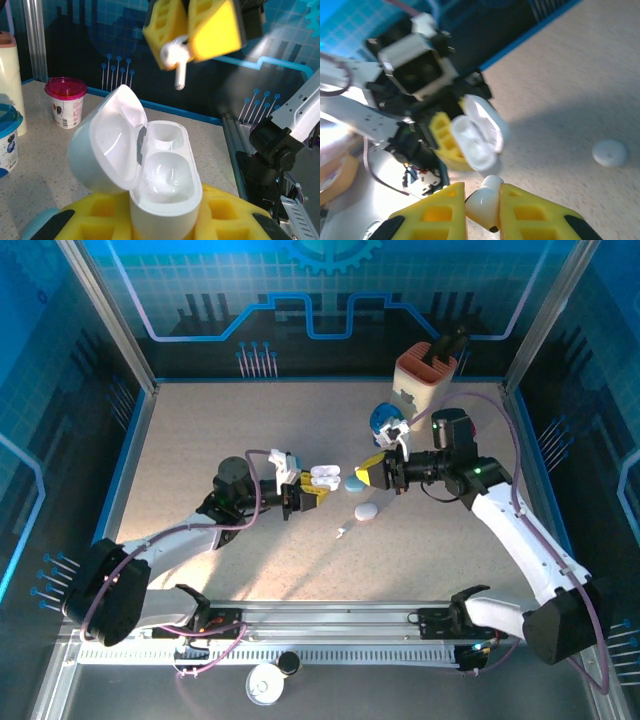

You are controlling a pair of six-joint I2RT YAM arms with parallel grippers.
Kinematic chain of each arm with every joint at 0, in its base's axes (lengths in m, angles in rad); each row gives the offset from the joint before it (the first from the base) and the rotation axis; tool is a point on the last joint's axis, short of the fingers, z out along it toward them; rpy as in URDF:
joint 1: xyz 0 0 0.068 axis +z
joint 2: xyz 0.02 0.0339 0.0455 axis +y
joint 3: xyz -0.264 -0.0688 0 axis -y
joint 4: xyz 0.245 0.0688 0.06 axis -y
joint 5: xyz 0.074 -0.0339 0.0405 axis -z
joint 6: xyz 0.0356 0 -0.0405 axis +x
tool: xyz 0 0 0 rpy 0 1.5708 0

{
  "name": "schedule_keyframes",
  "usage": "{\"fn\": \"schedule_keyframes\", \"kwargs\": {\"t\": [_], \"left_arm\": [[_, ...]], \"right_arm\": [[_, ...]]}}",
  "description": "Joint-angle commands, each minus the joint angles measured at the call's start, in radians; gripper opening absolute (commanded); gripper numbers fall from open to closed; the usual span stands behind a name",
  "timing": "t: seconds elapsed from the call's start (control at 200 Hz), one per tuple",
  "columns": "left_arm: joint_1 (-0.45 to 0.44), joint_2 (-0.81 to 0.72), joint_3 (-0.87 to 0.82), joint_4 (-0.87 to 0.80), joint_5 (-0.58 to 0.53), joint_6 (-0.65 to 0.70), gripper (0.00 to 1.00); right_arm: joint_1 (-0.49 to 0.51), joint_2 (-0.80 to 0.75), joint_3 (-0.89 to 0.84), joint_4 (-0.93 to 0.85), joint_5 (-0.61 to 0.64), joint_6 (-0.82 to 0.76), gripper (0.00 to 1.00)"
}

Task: Insert the wireless bluetooth earbuds into the charging case

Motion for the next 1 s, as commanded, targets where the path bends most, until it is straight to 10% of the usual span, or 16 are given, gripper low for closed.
{"fn": "schedule_keyframes", "kwargs": {"t": [0.0, 0.995], "left_arm": [[0.006, -0.022, 0.052, -0.034, 0.077, 0.013, 0.19], [0.006, -0.086, 0.128, -0.165, 0.239, 0.053, 0.20]], "right_arm": [[0.014, -0.007, 0.072, -0.003, -0.158, -0.094, 0.16], [0.157, 0.238, 0.328, -0.419, -0.198, -0.528, 0.14]]}}
